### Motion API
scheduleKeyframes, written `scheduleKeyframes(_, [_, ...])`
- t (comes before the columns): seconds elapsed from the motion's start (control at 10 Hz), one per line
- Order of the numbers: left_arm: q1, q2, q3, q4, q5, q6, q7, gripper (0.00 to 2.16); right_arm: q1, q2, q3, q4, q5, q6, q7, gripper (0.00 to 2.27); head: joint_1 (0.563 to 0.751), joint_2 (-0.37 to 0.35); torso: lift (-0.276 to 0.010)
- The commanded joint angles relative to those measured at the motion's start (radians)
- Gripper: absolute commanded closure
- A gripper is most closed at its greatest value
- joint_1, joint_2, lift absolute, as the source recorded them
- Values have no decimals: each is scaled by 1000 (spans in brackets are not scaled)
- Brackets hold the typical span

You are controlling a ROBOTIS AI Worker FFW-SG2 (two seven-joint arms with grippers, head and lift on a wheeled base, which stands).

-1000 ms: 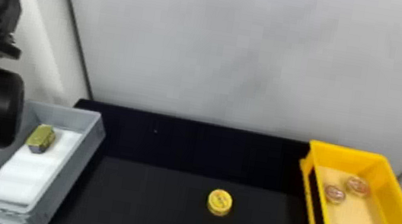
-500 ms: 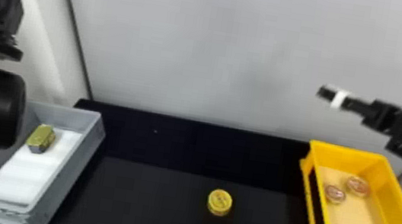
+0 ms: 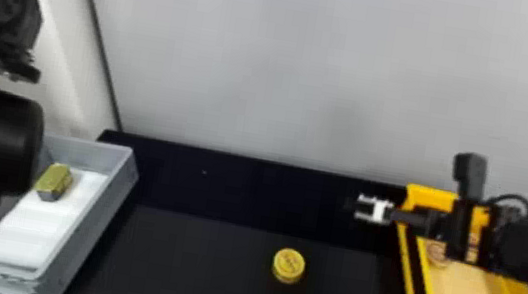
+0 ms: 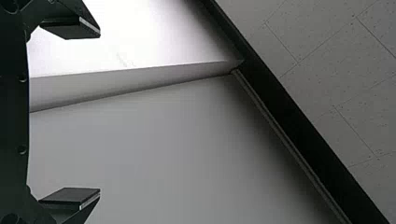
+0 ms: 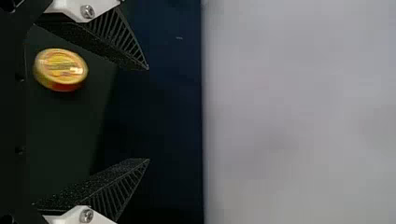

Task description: Pick up the round yellow can and place it in the yellow rectangular box

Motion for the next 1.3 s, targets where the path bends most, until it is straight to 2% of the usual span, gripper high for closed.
scheduleKeyframes(0.0, [-6, -9, -4, 10, 1, -13, 1, 88, -34, 63, 45, 171, 170, -39, 137, 70, 663, 54, -10])
scheduleKeyframes(0.2, [-11, -14, -10, 16, 3, -22, 4, 88, -64, 132, 41, 283, 371, -102, 283, 70, 663, 54, -10])
scheduleKeyframes(0.3, [-12, -19, -12, 19, 4, -28, 7, 88, -68, 150, 44, 309, 394, -113, 289, 71, 663, 54, -10])
scheduleKeyframes(0.9, [-23, -29, -18, 31, 6, -50, 14, 88, -116, 198, 99, 435, 447, -194, 289, 70, 663, 54, -10])
scheduleKeyframes(1.2, [-23, -28, -17, 34, 9, -56, 15, 88, -133, 223, 127, 495, 464, -250, 263, 70, 663, 54, -10])
